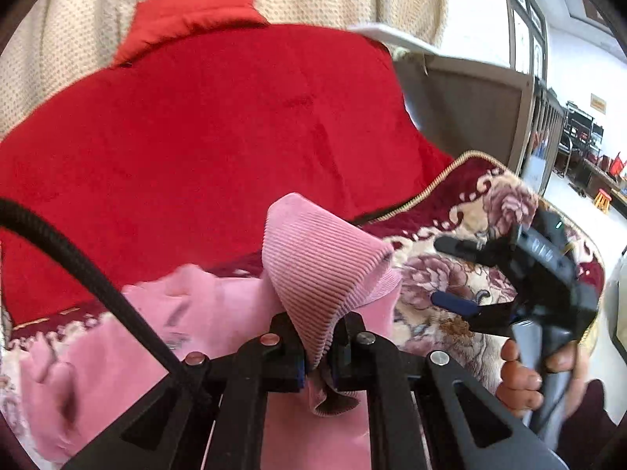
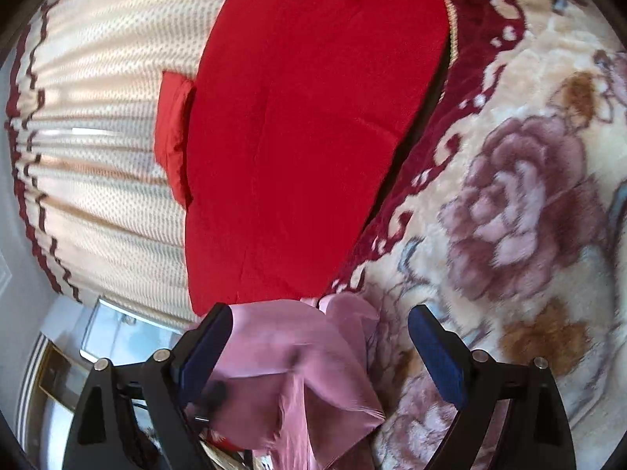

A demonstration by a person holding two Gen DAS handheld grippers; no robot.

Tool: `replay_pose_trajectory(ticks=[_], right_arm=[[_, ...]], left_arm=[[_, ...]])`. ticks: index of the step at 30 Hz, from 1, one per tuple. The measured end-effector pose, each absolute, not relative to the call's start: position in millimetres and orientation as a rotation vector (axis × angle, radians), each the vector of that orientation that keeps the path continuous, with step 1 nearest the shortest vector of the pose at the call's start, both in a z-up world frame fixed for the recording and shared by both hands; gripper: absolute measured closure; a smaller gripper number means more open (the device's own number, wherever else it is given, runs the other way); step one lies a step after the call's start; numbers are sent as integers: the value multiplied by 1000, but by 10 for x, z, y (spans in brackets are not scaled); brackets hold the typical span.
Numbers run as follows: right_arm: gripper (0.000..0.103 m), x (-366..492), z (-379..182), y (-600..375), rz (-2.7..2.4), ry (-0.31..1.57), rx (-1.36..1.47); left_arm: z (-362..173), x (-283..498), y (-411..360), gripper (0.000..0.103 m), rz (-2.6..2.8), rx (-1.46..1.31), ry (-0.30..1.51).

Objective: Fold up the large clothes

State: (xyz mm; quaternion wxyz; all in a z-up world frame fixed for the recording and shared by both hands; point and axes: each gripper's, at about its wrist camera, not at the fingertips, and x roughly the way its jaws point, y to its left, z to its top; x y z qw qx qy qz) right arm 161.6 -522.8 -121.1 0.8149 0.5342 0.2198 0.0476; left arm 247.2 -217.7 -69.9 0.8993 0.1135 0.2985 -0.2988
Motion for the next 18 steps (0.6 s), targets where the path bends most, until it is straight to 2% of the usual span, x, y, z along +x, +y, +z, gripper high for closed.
replay_pose_trajectory(ticks=[5,9,13,15,18], right_arm=[[10,1753,-1164,-4890,173,502,1085],[10,1901,-1117,-4503,245,540,1011],[10,2045,-1098,-4081,314,588,930],[10,2095,-1087,-3855,358,607,880],[10,2150,-1090,-3548,407,632,810]], left_arm=[[-373,2702,-1401,94,-553,190,675],[-369,2833,-807,90,-441,221,734],[-517,2971,-244,73,-344,213,838],[-568,2966,-9,58,-285,218,840],[-616,2913,399,55,-214,192,825]])
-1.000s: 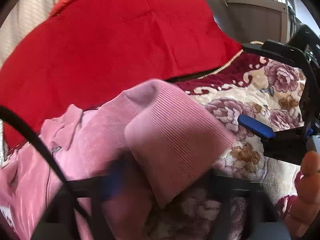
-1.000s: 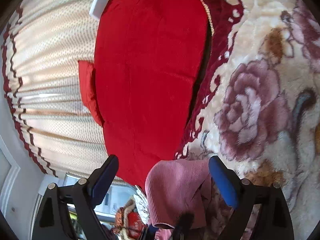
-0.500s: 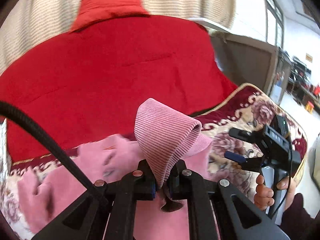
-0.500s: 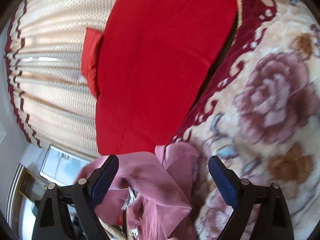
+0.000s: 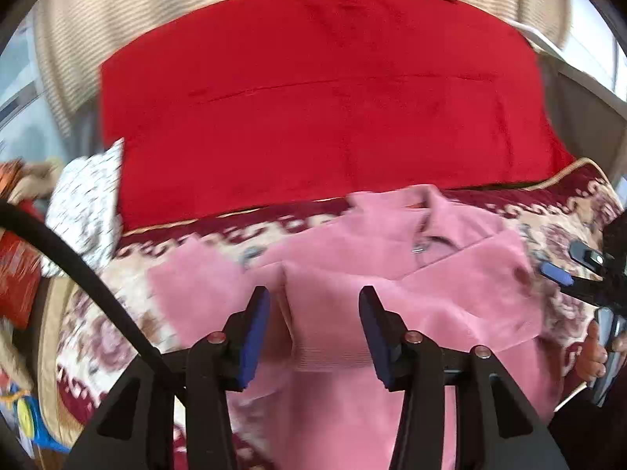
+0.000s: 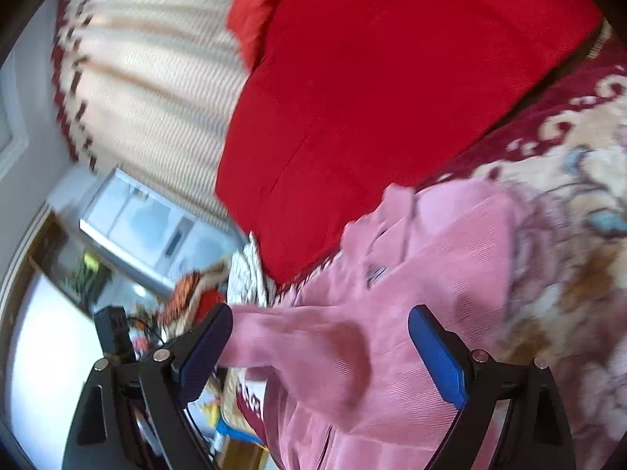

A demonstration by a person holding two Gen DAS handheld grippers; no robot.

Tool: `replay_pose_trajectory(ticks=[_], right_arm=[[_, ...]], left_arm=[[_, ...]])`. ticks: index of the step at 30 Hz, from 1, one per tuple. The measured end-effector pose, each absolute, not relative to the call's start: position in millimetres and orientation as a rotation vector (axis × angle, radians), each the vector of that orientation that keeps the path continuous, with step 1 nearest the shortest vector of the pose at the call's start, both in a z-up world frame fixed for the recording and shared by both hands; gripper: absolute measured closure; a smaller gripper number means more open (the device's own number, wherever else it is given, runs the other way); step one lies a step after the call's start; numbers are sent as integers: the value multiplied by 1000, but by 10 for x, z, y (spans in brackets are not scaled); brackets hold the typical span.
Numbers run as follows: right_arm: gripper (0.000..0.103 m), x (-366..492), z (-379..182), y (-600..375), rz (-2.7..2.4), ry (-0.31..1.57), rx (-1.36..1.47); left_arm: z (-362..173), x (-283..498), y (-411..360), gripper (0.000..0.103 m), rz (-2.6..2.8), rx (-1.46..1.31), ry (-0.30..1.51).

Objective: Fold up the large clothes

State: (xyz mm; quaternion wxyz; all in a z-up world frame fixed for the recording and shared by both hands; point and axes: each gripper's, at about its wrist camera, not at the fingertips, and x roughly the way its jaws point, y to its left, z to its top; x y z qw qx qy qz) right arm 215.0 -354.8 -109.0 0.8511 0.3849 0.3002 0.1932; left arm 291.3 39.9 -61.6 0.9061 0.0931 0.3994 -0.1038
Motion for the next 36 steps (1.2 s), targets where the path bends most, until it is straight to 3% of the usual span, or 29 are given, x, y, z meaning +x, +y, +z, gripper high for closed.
replay_pose_trajectory(ticks=[4,11,14,18,29,31,32,33,36], right_arm=[[10,2228,-1156,-3230,431,672,747],[11,2382,-1378,-2685,457,787,636],[12,2480,-1566,-2535,405,900,563],[12,2455,-1571,-2442,389,891,470],[12,2470,-1505,-2574,350,850,456],[12,2460,-1488,-2597,348,843,454],[12,2454,-1479,-2616,349,837,454],[12,2450,-1468,-2643,347,829,459],[12,2438,-1444,-2719,342,813,473]], left_arm=[[-689,2864,989,54,-125,129,836],[-1022,2950,1809,36,57,-43,885],[-1243,3049,2071,35,68,-162,926],[-1472,3220,2245,29,41,-351,949],[-2112,4071,2356,30,33,-718,1026],[-2217,4172,2382,50,35,-783,1019],[-2254,4215,2398,77,33,-806,1018],[-2282,4251,2405,96,38,-814,1022],[-2214,4272,2429,99,80,-781,967]])
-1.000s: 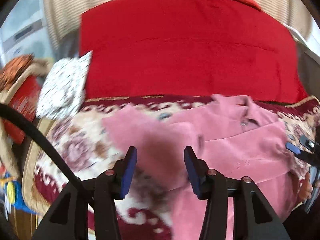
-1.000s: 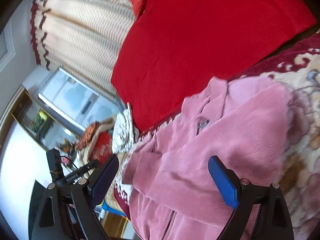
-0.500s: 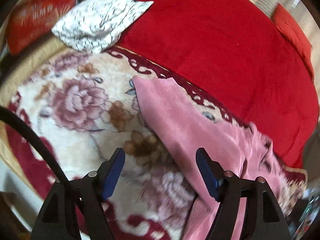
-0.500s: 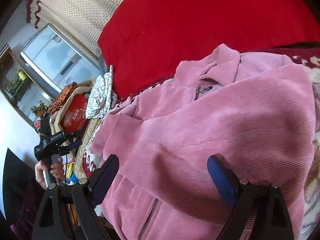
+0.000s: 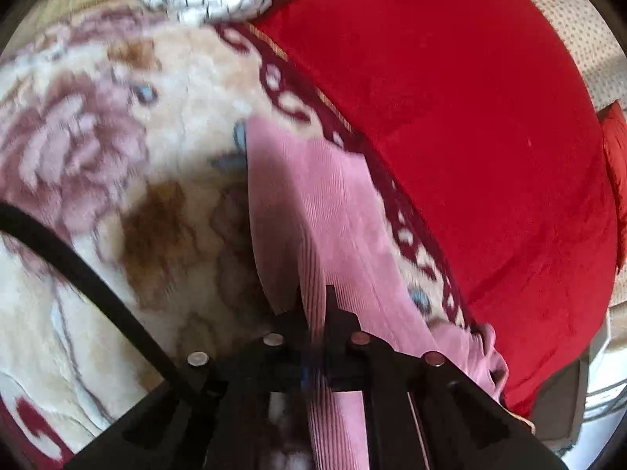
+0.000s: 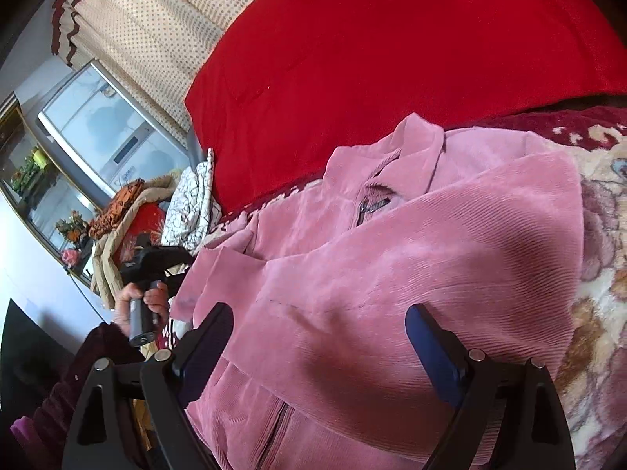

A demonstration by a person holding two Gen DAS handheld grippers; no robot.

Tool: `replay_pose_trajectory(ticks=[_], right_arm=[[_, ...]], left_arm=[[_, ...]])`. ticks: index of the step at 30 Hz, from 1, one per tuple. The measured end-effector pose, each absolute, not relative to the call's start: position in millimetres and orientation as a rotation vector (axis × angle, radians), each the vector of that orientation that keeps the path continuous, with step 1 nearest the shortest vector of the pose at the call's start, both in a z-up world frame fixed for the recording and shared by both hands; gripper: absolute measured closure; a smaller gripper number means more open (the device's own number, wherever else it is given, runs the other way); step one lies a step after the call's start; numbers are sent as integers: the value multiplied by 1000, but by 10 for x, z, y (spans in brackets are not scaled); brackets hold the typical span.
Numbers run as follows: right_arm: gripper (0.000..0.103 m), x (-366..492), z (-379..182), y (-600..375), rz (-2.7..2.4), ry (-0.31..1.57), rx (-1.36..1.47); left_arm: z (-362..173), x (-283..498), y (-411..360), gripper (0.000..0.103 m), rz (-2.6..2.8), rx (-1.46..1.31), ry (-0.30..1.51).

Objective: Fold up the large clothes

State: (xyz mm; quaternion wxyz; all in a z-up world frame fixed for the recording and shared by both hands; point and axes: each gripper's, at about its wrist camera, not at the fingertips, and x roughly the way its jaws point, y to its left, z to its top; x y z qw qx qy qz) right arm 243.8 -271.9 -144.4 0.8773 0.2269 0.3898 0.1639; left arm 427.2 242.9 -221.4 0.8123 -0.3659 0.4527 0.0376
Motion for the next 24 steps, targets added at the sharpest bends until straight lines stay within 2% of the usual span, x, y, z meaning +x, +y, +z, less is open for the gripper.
replay_pose_trajectory(ticks=[3,9,13,16,20,24], right_arm=[[12,2422,-1435,-2808,324,802,486],[12,2382,-1412,-2985,291,786,553],[12,2340,-1369,-3091,270,759,592],[12,2296,-1337,-3210,253,733,645],[12,2235,-1301,-3361,229,696,703],[12,2164,-1265,-3532,206,659,757]], left_arm=[[-1957,4233,2398,99,76,-720,871],[-1049,4025,2087,100,-8,-511,734],[-422,3698,1542,100,-97,-290,636],[-181,3407,962,100,-212,-115,603],[-254,2991,49,99,-408,102,620],[-725,2650,-701,99,-557,246,716]])
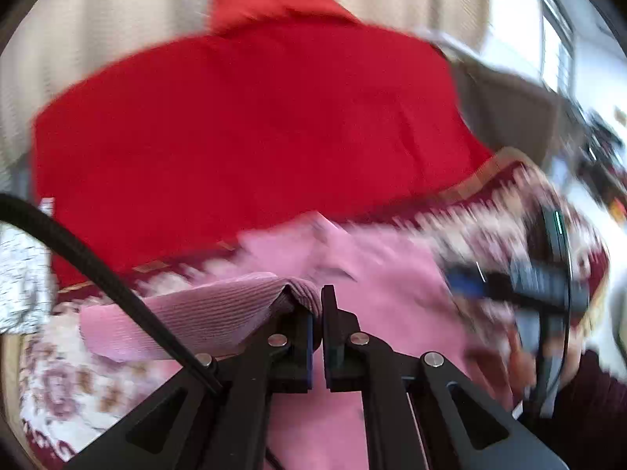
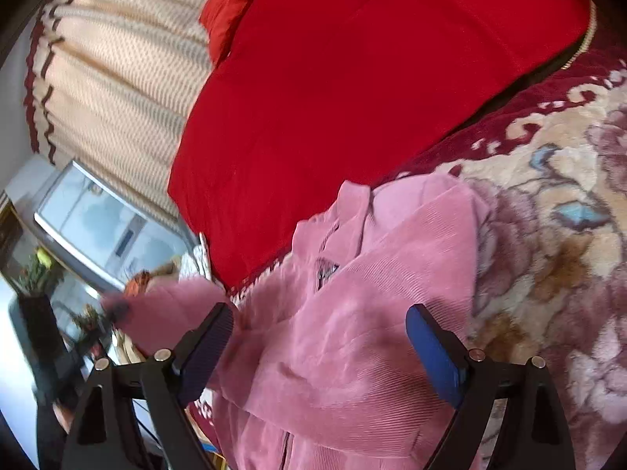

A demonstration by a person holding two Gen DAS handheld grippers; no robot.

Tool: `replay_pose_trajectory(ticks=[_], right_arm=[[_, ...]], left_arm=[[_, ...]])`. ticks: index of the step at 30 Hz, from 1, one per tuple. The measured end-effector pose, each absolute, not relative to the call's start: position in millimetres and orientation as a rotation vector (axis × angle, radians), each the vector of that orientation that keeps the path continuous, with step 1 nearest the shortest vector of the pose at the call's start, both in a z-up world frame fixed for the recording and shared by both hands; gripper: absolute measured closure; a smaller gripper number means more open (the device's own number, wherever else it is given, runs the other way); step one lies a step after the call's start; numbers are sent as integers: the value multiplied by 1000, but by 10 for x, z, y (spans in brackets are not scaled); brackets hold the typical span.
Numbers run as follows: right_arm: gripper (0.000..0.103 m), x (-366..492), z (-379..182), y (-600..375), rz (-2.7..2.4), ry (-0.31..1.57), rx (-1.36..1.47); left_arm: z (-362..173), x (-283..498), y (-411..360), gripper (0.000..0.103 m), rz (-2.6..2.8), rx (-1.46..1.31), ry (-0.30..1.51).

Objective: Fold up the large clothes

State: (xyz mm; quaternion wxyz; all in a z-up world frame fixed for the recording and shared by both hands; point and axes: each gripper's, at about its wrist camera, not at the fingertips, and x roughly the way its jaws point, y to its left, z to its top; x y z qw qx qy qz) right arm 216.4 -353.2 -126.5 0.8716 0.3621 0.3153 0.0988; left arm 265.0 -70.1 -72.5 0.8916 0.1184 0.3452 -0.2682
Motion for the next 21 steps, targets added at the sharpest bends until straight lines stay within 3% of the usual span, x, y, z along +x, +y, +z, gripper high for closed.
replay_pose_trajectory(ticks=[4,8,10,12,13,17,18,21], right_arm=[[11,2113,-1263,-3676,192,644,811],[11,2104,-1261,-3744,206,658,822],[11,2123,-1252,-3730,214,664,811],[11,2140,-1243,-3683,233,674,796],[11,2148,-1240,-3643,244,681,783],[11,2177,-1253,-3467,261,712,724],[11,2187,-1269,-3435,261,722,713],[11,2261,-1392,-3380,226,799,681]], left_arm=[[-1357,2600,-884,94,-591,240,885],[-1496,2582,-556,89,-599,68,945],[-1413,2537,-336,75,-620,-16,926],[-1301,2454,-186,40,-623,-63,886],[-1235,2399,-88,35,-606,-81,848],[-1128,2343,331,28,-548,-201,776],[-1158,2365,412,23,-534,-244,782],[-1364,2495,593,23,-451,-364,871]])
